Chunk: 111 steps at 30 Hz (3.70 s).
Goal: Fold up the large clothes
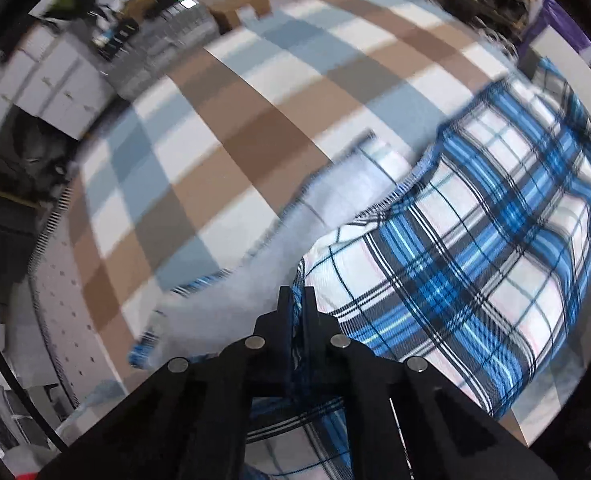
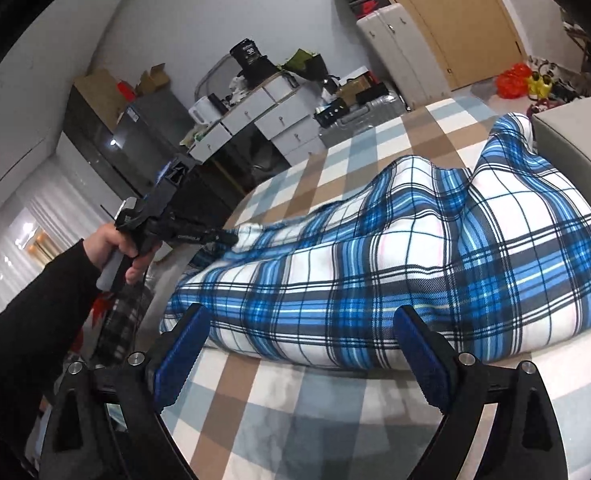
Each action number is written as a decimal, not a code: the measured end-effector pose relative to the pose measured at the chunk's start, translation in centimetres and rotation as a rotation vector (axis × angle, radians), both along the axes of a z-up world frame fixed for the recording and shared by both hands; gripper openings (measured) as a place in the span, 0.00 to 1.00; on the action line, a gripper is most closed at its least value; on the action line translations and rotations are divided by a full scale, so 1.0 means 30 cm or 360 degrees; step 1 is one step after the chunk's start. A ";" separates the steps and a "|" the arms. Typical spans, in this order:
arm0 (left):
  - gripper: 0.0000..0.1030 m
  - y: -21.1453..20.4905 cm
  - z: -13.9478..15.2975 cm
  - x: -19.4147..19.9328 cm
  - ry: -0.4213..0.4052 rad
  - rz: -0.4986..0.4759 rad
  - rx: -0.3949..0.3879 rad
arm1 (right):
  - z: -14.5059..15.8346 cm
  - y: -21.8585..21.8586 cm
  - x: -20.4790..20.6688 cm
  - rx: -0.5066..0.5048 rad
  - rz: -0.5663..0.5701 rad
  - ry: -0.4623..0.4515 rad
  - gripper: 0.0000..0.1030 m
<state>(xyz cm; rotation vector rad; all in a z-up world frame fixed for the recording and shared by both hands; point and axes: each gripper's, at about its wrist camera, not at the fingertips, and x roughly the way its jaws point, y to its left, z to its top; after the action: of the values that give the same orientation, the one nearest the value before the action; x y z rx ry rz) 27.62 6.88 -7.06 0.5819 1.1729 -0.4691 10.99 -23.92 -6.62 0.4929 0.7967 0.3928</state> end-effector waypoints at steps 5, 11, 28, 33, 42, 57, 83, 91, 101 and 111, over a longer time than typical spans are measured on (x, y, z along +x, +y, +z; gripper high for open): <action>0.00 0.019 0.021 0.064 -0.0110 0.0201 -0.0057 | 0.004 0.010 -0.007 -0.0029 -0.0006 -0.0012 0.91; 0.00 0.085 -0.075 0.192 -0.0133 0.0428 0.0038 | -0.013 0.017 -0.001 -0.0051 0.0004 0.0025 0.91; 0.53 0.210 0.077 -0.070 0.0092 0.0416 -0.0420 | 0.025 0.067 -0.020 -0.0167 0.0029 -0.0047 0.91; 0.54 0.190 -0.006 -0.148 0.0074 0.0384 -0.0374 | 0.095 0.102 0.043 -0.0368 -0.0012 -0.0073 0.97; 0.93 0.285 -0.165 -0.108 -0.0013 0.0734 -0.0321 | -0.110 0.153 0.355 -0.1045 0.0093 0.0438 0.97; 0.92 0.186 0.077 -0.287 -0.0012 0.0540 -0.0820 | -0.026 0.345 0.375 -0.0832 0.0284 0.0411 0.98; 0.93 0.276 -0.179 -0.243 -0.0115 0.0795 -0.0682 | -0.174 0.111 0.282 -0.0947 0.0147 0.0475 1.00; 0.94 0.270 -0.179 -0.267 -0.0160 0.0785 -0.0670 | -0.151 0.156 0.337 -0.1002 0.0079 0.0487 0.99; 0.94 0.267 -0.181 -0.258 -0.0156 0.0788 -0.0662 | -0.150 0.113 0.468 -0.1178 0.0003 0.0649 1.00; 0.94 0.270 -0.182 -0.259 -0.0164 0.0768 -0.0663 | -0.115 0.051 0.402 -0.1037 -0.0085 0.0405 1.00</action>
<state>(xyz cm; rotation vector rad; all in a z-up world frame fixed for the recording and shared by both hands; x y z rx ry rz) 19.85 14.98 -12.53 -0.0421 1.0336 -0.2512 23.05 -22.40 -10.07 -0.0501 1.0962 0.0057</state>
